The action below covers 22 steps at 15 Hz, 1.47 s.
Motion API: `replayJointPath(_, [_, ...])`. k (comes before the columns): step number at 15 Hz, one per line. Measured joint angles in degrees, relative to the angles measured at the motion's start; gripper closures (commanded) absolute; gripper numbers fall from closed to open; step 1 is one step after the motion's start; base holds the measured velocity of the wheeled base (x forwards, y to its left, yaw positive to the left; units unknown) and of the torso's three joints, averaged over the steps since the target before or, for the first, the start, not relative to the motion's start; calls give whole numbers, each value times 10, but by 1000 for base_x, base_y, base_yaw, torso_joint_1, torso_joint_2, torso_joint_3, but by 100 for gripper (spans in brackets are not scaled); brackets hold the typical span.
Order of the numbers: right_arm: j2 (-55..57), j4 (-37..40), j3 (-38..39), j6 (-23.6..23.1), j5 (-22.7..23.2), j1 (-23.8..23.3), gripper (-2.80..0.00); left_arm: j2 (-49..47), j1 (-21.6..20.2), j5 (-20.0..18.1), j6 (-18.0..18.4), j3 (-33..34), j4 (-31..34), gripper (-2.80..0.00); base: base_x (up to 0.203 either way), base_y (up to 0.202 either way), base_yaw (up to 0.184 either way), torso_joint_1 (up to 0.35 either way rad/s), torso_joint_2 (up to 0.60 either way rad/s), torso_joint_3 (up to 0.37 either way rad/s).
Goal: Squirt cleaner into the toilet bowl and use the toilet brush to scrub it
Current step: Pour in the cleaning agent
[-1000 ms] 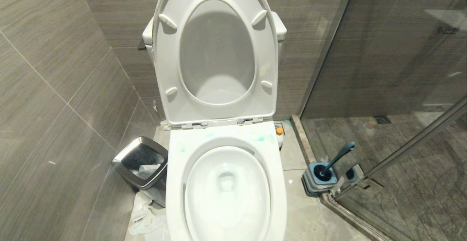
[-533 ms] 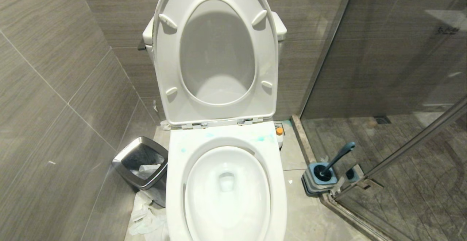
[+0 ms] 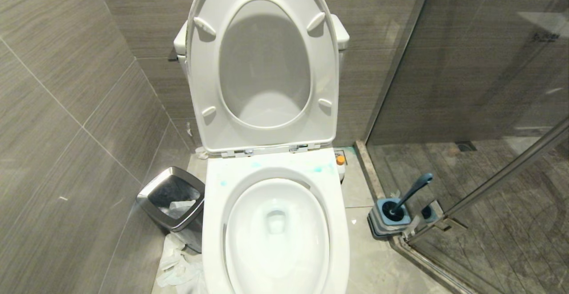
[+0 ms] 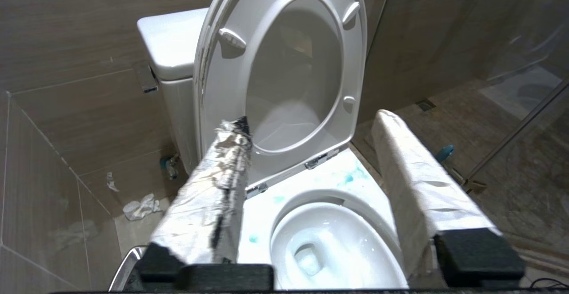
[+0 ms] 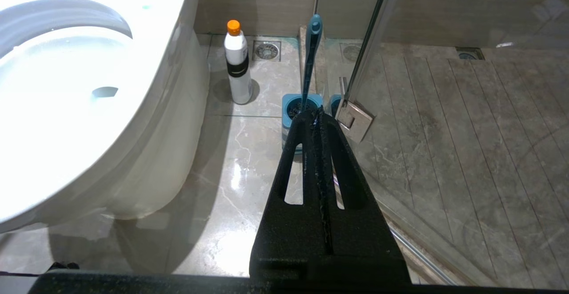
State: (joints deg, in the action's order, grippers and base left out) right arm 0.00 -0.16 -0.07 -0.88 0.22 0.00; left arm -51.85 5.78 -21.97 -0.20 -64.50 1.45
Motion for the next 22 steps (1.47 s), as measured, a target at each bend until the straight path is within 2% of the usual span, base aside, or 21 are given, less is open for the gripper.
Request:
replayJointPath(8, [0,0,0,0,0,0,0,64,-14,-2,4,80,-4,0,0,0,0,0,0,0])
replayJointPath(15, [0,0,0,0,0,0,0,199,-64,5,3,159,5,0,0,0,0,0,0,0])
replayJointPath(17, [0,0,0,0,0,0,0,235,-77,19,5,180,23,0,0,0,0,0,0,0])
replayJointPath(22, [0,0,0,0,0,0,0,330,-84,94,30,271,33,0,0,0,0,0,0,0])
